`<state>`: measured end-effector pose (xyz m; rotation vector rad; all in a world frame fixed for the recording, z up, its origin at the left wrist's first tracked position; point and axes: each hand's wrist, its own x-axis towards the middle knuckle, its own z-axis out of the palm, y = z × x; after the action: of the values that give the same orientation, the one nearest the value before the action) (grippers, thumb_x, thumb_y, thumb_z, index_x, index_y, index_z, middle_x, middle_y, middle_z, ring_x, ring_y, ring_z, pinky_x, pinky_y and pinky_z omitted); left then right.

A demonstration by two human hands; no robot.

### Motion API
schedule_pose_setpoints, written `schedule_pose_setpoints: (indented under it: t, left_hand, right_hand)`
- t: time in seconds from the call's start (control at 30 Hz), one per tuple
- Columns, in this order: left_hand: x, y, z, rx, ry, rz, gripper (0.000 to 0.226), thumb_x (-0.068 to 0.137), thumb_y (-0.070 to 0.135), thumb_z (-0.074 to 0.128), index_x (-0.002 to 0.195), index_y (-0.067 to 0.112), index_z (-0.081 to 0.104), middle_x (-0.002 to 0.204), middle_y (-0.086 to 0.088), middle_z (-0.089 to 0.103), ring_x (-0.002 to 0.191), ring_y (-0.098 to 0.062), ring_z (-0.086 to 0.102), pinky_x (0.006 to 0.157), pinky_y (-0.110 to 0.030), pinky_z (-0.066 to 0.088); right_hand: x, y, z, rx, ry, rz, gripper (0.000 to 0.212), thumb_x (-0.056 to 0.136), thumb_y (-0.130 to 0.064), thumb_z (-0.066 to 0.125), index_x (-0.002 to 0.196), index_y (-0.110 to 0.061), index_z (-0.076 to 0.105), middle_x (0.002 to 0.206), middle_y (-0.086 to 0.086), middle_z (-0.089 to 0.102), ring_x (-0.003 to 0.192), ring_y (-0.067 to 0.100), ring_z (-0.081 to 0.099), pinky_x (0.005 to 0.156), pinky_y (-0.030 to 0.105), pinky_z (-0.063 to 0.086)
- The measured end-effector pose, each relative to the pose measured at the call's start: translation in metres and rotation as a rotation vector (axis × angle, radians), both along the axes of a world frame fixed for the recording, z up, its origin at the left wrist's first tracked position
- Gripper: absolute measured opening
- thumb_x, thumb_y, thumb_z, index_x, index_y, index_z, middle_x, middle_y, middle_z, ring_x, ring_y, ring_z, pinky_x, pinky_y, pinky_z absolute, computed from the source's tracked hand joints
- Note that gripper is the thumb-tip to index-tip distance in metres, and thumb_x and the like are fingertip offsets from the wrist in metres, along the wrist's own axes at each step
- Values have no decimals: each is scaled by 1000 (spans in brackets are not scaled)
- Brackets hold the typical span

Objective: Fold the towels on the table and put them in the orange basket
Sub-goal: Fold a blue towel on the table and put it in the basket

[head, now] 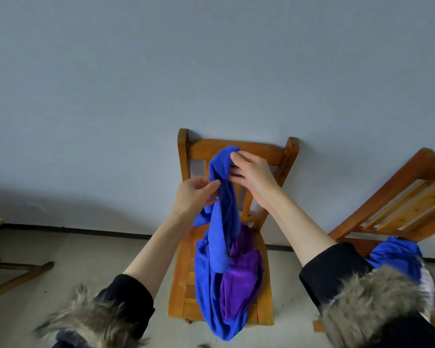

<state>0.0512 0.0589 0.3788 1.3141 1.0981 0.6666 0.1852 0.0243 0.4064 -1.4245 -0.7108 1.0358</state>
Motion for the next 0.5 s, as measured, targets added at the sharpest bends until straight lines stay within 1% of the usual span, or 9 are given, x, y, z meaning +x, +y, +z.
schedule_pose_setpoints:
  t: [0.07, 0.13, 0.2, 0.27, 0.33, 0.37, 0.4, 0.43, 0.5]
  left_hand:
    - [-2, 4, 20, -61, -112, 9, 15, 88, 14, 62, 76, 4, 64, 73, -10, 68, 72, -19, 68, 65, -24, 58]
    - [-4, 7, 39, -130, -211, 47, 14, 88, 13, 62, 81, 2, 65, 75, -13, 69, 71, -19, 69, 64, -23, 58]
    - [-4, 8, 54, -185, -280, 80, 13, 88, 13, 62, 83, 1, 65, 76, -14, 68, 72, -20, 69, 68, -25, 58]
    - [-3, 5, 66, -210, -312, 93, 13, 87, 13, 63, 82, 1, 65, 74, -13, 67, 69, -19, 69, 66, -24, 58]
    - [-3, -1, 75, -213, -339, 87, 14, 87, 12, 64, 80, 0, 64, 72, -13, 67, 66, -18, 69, 63, -22, 58]
    - [-5, -3, 80, -203, -345, 81, 14, 86, 12, 64, 80, 0, 64, 71, -13, 67, 66, -18, 70, 62, -22, 58]
    - [-8, -5, 85, -189, -348, 76, 15, 87, 12, 64, 80, 0, 64, 72, -13, 67, 66, -18, 70, 63, -22, 57]
    - [-12, -6, 89, -168, -352, 75, 15, 87, 12, 63, 80, 0, 63, 72, -13, 67, 66, -18, 70, 63, -22, 57]
    - [-27, -7, 98, -112, -341, 96, 15, 88, 13, 62, 83, -1, 62, 74, -13, 67, 68, -18, 69, 66, -22, 57]
  right_hand:
    - [1, -8, -1, -51, -202, -46, 15, 94, -14, 49, 94, -4, 60, 87, 7, 60, 85, 19, 61, 71, 24, 54]
    - [-2, -25, -8, -91, -353, -84, 17, 93, -18, 52, 106, -10, 60, 98, 1, 62, 93, 16, 61, 77, 25, 54]
    - [-12, -42, -14, -80, -353, -31, 17, 91, -22, 57, 107, -17, 58, 106, 2, 63, 96, 16, 62, 82, 31, 55]
    - [-25, -50, -15, -92, -439, 85, 23, 88, -27, 61, 109, -18, 56, 106, 0, 64, 96, 15, 62, 86, 33, 53]
    - [-34, -51, -13, -100, -551, 133, 24, 88, -28, 61, 107, -15, 57, 99, 1, 64, 90, 15, 60, 80, 27, 51]
    - [-38, -51, -9, -89, -590, 115, 13, 89, -26, 60, 96, -15, 58, 88, 1, 63, 82, 14, 59, 72, 23, 48]
    - [-39, -51, -4, -68, -616, 83, 10, 90, -23, 57, 84, -16, 58, 77, 2, 61, 73, 14, 55, 64, 21, 43]
    - [-38, -51, 1, -39, -622, 53, 15, 91, -20, 56, 78, -13, 58, 72, 6, 59, 68, 15, 53, 61, 22, 39]
    - [-36, -54, 14, 33, -577, 40, 13, 91, -14, 55, 86, -6, 64, 80, 11, 64, 74, 16, 57, 66, 25, 44]
